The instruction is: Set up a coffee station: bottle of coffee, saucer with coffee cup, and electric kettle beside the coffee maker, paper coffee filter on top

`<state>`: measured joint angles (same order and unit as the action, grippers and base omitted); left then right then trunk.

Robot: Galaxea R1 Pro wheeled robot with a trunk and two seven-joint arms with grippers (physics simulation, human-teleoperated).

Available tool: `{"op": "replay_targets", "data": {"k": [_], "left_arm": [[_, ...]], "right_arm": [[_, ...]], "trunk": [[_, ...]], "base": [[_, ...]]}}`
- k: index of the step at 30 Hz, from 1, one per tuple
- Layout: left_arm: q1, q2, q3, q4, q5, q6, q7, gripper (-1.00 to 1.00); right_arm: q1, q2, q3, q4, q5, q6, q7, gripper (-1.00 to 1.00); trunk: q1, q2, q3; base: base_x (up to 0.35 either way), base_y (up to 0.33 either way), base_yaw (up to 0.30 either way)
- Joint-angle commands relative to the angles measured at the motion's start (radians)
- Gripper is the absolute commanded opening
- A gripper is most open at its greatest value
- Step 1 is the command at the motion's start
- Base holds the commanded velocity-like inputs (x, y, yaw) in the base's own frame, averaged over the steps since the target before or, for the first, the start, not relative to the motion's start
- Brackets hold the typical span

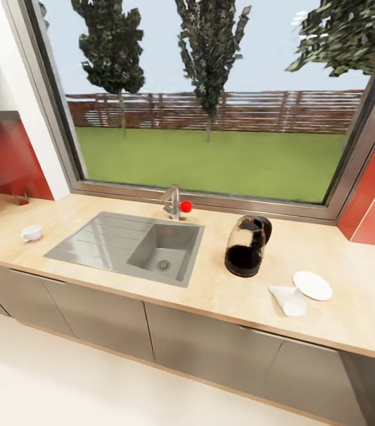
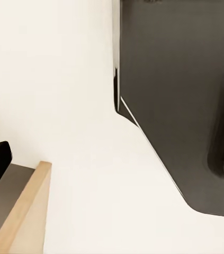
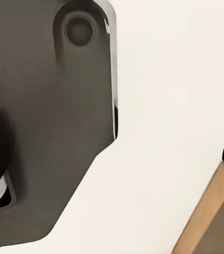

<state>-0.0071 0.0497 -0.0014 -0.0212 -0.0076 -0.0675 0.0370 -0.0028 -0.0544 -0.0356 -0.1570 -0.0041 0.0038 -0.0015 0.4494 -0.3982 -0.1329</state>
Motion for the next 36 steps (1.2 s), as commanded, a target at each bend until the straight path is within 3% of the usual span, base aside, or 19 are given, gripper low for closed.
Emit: {"op": "replay_targets", "data": {"k": [1, 12, 18, 24, 28, 32, 36], "left_arm": [[-0.001, 0.0, -0.001, 0.001, -0.001, -0.004, 0.003, 1.0], [-0.001, 0.001, 0.003, 0.001, 0.006, -0.006, 0.003, 1.0], [-0.001, 0.005, 0.004, 0.0, 0.009, -0.006, 0.003, 1.0], [-0.001, 0.01, 0.003, 0.0, 0.009, -0.006, 0.003, 1.0], [-0.001, 0.01, 0.003, 0.0, 0.006, -0.006, 0.003, 1.0], [-0.001, 0.012, 0.003, 0.0, 0.005, -0.004, 0.003, 1.0], [-0.001, 0.012, 0.001, 0.0, 0.002, -0.004, 0.002, 1.0]], "right_arm": [[0.0, 0.0, -0.003, -0.001, 0.0, 0.0, 0.0, 1.0], [0.0, 0.005, -0.004, -0.001, -0.003, -0.002, 0.005, 1.0], [0.0, -0.002, -0.011, -0.143, -0.007, -0.002, -0.003, 1.0], [0.0, 0.011, -0.008, -0.255, -0.006, -0.014, -0.003, 1.0], [0.0, 0.021, -0.003, -0.374, -0.006, -0.082, 0.003, 1.0], [-0.002, 0.049, -0.001, -0.457, -0.006, -0.161, 0.005, 1.0], [-0.004, 0.114, 0.023, -0.575, -0.002, -0.212, 0.007, 1.0]], "trunk": [[0.001, -0.002, -0.002], [0.001, -0.002, -0.002], [0.001, -0.002, -0.002], [0.001, -0.002, -0.002], [0.001, -0.002, -0.002], [0.001, -0.002, -0.002], [0.001, -0.002, -0.002]], "base": [[0.062, -0.276, -0.001], [0.053, -0.276, 0.0], [0.001, -0.043, 0.0], [0.0, -0.005, 0.0], [0.0, 0.0, 0.0], [0.0, 0.0, 0.0], [0.0, 0.0, 0.0]]}}
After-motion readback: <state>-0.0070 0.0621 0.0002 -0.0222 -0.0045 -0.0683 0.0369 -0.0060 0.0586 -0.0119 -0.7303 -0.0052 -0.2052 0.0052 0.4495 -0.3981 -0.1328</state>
